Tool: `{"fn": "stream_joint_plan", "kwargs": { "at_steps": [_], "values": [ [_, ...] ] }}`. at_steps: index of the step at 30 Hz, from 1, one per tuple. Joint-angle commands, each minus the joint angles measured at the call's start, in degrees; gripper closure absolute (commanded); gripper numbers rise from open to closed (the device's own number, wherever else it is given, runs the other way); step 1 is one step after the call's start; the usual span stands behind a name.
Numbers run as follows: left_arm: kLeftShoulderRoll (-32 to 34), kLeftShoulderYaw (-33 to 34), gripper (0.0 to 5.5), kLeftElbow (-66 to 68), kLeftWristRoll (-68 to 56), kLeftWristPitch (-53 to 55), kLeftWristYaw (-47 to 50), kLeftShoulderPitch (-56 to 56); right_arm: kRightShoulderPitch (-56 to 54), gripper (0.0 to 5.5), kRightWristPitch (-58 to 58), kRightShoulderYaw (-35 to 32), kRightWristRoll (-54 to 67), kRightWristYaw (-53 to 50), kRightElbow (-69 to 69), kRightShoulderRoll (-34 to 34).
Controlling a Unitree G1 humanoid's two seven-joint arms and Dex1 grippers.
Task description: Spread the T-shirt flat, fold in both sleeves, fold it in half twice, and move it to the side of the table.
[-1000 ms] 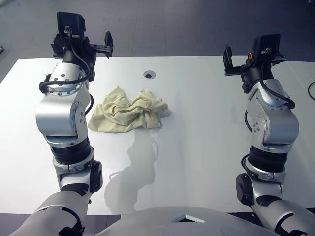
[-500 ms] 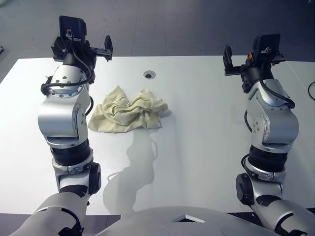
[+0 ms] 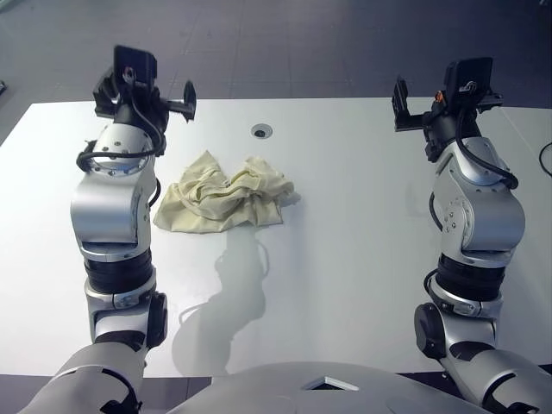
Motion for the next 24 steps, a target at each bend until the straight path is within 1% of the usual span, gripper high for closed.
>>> {"fn": "stream_joint_plan", "kwargs": {
  "at_steps": [1,3,5,6,13,16,18,21,24],
  "values": [
    [6.36,-11.71,0.1,12.32,6.43,-7.8,-4.53,8.99,-0.72,0.12,0.64,0.18,-0.02,0.0,-0.5,-0.14],
    [9.27,-18.34,0.1,15.06,9.66,-11.11,-8.17,11.43,-0.57,0.12,0.85,0.28,-0.04,-0.04,-0.84,-0.06],
    [10.49,-22.56,0.1,14.42,10.58,-12.05,-12.27,13.22,-0.38,0.12,1.09,0.27,-0.05,-0.09,-1.07,-0.01],
    [10.47,-23.63,0.1,13.17,10.26,-11.79,-14.07,13.9,-0.29,0.12,1.3,0.24,-0.05,-0.12,-1.23,0.02],
    [6.77,-24.93,0.1,1.32,5.66,-8.08,-21.32,16.63,0.78,0.12,1.91,0.3,-0.12,-0.46,-2.06,0.58],
    [7.31,-25.71,0.1,-1.77,6.06,-6.44,-22.54,17.03,0.99,0.12,1.76,0.51,-0.18,-0.26,-2.03,0.44],
    [7.3,-24.0,0.1,-2.79,6.1,-5.28,-22.21,16.52,1.39,0.12,1.76,0.77,0.15,0.81,-2.02,-0.33],
    [3.25,-17.48,0.1,-5.84,3.73,-0.82,-20.22,13.68,3.49,0.12,2.07,1.57,2.42,5.92,-3.45,-2.93],
    [-0.75,-10.96,0.1,-12.72,0.31,7.07,-20.03,8.74,12.07,0.12,3.45,7.16,7.17,16.16,-11.23,-8.24]
  ]
}}
